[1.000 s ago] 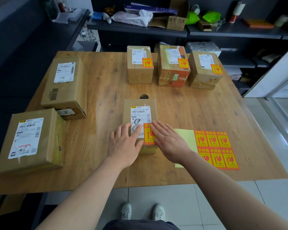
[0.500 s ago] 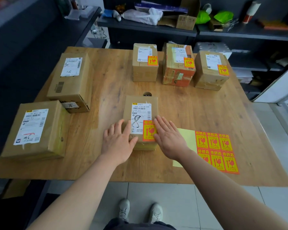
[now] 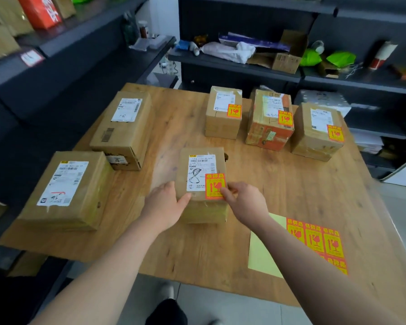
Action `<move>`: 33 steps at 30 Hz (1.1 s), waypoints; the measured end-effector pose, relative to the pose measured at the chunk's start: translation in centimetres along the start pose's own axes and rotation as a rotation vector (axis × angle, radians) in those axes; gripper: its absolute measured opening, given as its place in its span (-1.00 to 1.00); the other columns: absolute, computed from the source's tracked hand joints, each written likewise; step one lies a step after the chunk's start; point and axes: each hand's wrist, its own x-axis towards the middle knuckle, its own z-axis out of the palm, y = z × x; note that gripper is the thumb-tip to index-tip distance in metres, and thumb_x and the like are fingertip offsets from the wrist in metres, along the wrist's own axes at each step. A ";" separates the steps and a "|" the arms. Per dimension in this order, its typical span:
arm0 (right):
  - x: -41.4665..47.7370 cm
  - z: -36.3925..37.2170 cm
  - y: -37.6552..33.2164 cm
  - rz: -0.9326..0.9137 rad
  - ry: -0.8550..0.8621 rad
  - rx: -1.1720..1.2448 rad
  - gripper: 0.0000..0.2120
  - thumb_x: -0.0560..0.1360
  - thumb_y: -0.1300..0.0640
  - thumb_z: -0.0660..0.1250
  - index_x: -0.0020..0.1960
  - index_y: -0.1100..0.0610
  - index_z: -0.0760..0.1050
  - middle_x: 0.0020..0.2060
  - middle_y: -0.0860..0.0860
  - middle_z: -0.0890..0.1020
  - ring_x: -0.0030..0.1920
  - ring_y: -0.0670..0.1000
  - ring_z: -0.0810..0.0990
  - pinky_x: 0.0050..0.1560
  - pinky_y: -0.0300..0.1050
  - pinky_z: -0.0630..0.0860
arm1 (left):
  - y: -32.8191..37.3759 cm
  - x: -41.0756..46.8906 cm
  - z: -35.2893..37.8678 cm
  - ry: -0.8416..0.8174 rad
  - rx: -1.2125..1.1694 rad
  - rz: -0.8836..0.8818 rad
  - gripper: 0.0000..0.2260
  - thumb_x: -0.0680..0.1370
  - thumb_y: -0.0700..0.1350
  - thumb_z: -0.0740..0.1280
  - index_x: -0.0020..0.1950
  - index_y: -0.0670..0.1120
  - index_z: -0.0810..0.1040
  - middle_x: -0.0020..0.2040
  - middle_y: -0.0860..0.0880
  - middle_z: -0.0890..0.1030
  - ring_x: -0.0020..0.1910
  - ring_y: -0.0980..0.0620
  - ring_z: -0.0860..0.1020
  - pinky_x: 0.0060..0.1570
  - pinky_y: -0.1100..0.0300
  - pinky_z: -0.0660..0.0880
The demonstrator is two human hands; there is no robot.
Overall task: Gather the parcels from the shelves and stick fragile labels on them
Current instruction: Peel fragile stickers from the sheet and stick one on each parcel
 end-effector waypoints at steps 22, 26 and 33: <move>30.2 0.3 -9.7 0.091 0.054 -0.035 -0.72 0.58 -0.12 0.16 -0.01 0.00 0.58 -0.22 -0.07 0.64 -0.22 -0.06 0.59 -0.18 -0.02 0.60 | -2.9 31.9 -12.4 -0.120 -0.040 0.096 -0.81 0.57 0.07 0.25 0.02 -0.04 0.39 -0.09 0.05 0.48 -0.17 0.06 0.48 -0.32 0.21 0.39; 33.3 1.7 -9.0 0.122 0.017 -0.141 -0.69 0.59 -0.08 0.14 -0.08 0.08 0.56 -0.24 -0.01 0.62 -0.21 0.00 0.58 -0.09 0.04 0.56 | -3.5 35.3 -10.7 -0.159 -0.011 0.083 -0.80 0.58 0.06 0.24 -0.01 -0.06 0.37 -0.09 0.02 0.46 -0.09 -0.02 0.49 -0.17 0.11 0.45; 35.9 4.4 -8.1 0.123 -0.033 -0.342 -0.68 0.60 -0.09 0.08 -0.16 0.09 0.43 -0.23 0.02 0.56 -0.21 0.07 0.50 0.00 0.00 0.38 | -4.5 37.8 -8.7 -0.191 0.026 0.043 -0.78 0.58 0.05 0.25 0.01 -0.10 0.40 -0.06 -0.04 0.52 -0.12 -0.05 0.51 -0.21 0.10 0.42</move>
